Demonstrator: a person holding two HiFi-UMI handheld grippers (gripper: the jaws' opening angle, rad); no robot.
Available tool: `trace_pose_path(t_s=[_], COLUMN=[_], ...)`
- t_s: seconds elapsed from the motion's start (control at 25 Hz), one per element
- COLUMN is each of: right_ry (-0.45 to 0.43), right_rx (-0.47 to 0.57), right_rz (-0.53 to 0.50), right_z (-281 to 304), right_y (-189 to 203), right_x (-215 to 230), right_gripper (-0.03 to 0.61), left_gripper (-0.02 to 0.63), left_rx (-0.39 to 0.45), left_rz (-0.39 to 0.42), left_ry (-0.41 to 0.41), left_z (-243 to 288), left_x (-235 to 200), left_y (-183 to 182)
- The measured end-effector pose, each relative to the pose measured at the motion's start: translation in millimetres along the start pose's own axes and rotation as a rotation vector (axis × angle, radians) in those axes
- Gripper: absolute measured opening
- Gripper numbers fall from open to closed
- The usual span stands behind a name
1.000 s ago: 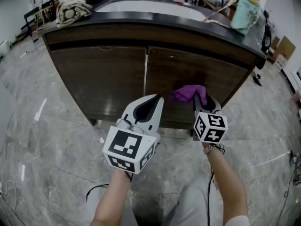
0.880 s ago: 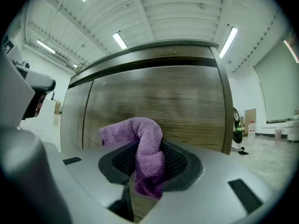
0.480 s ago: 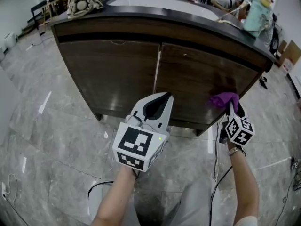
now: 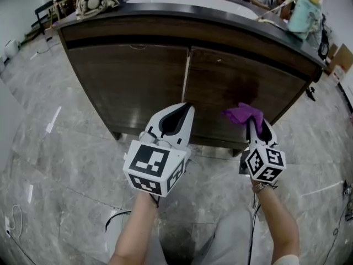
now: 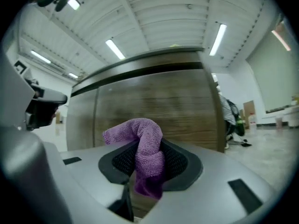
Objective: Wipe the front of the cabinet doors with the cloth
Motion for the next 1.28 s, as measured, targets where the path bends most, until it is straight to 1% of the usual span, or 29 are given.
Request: trace_pose_path(t_s=[0.08, 0.16, 0.2, 0.4, 0.56, 0.68, 0.92, 1.04, 1.28], right_ry=[-0.1, -0.146, -0.152, -0.145, -0.14, -0.123, -0.098, -0.083, -0.044], right_rx=[0.019, 0.02, 0.008, -0.051, -0.093, -0.115, -0.126, -0.127, -0.143], right_rz=[-0.079, -0.129, -0.131, -0.047, -0.01, 0.006, -0.03, -0.056, -0.105], right_z=[2, 7, 10, 39, 59, 67, 63, 59, 53], right_y=[3, 12, 18, 47, 59, 61, 62, 61, 65], right_x=[-44, -78, -91, -142, -162, -157, -135, -115, -62], right_gripper=[0.132, 0.132, 0.132, 0.132, 0.132, 0.132, 0.132, 0.132, 0.138], left_gripper=[0.006, 0.006, 0.006, 0.006, 0.006, 0.006, 0.006, 0.006, 0.006], left_rx=[0.004, 0.007, 0.009, 0.033, 0.022, 0.016, -0.016, -0.026, -0.017], left_rz=[-0.013, -0.021, -0.024, -0.077, -0.069, -0.064, -0.038, -0.034, -0.052], left_ry=[-0.011, -0.017, -0.021, -0.059, -0.055, -0.045, -0.011, -0.004, -0.017], left_z=[-2, -3, -5, -14, -12, -11, -4, -2, -1], left_x=[-4, -7, -9, -21, -19, -18, -9, -8, -14], left_y=[2, 1, 1, -1, 4, 7, 17, 21, 20])
Point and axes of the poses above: the fingertips, and each gripper's own axes: z forward along the fingers, x to its right, y out of its underside, the point moved 5 cm from there along -z, backward along the fingers, and after that the axes turned 5 degrees about y, right-handed, at the moved point
